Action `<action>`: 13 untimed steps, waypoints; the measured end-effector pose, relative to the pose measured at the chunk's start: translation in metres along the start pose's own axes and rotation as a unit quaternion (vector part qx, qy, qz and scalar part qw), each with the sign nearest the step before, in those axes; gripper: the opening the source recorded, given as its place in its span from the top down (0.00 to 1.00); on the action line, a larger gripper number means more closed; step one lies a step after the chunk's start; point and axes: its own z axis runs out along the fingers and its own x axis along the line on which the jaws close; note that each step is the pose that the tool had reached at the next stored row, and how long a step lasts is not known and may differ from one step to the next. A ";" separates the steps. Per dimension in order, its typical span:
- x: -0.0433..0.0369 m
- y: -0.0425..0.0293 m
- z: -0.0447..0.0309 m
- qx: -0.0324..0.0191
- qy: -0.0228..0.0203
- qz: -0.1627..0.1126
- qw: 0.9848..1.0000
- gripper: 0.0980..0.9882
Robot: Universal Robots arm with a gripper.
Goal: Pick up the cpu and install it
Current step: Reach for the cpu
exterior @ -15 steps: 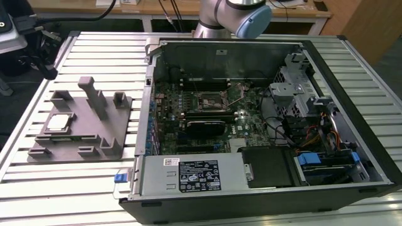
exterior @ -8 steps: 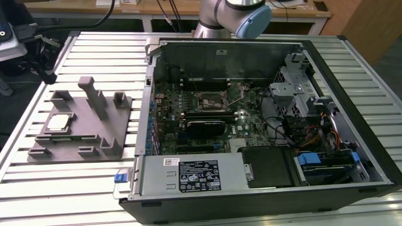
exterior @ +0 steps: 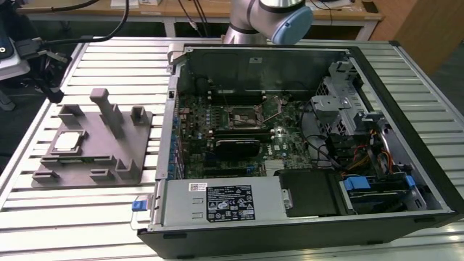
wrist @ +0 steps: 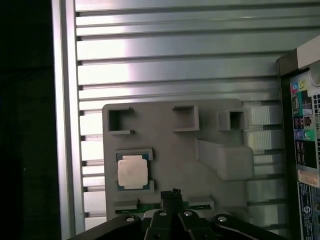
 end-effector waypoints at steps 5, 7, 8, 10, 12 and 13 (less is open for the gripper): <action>0.0043 0.0002 0.0090 0.000 0.000 0.000 1.000 0.99; 0.0053 0.0004 0.0126 0.000 0.000 0.000 1.000 0.99; 0.0056 0.0004 0.0144 0.000 0.000 0.000 1.000 0.99; 0.0059 0.0005 0.0175 0.000 0.000 0.000 1.000 0.99; 0.0060 0.0005 0.0177 0.000 0.000 0.000 1.000 0.99; 0.0060 0.0005 0.0178 0.000 0.000 0.000 1.000 0.99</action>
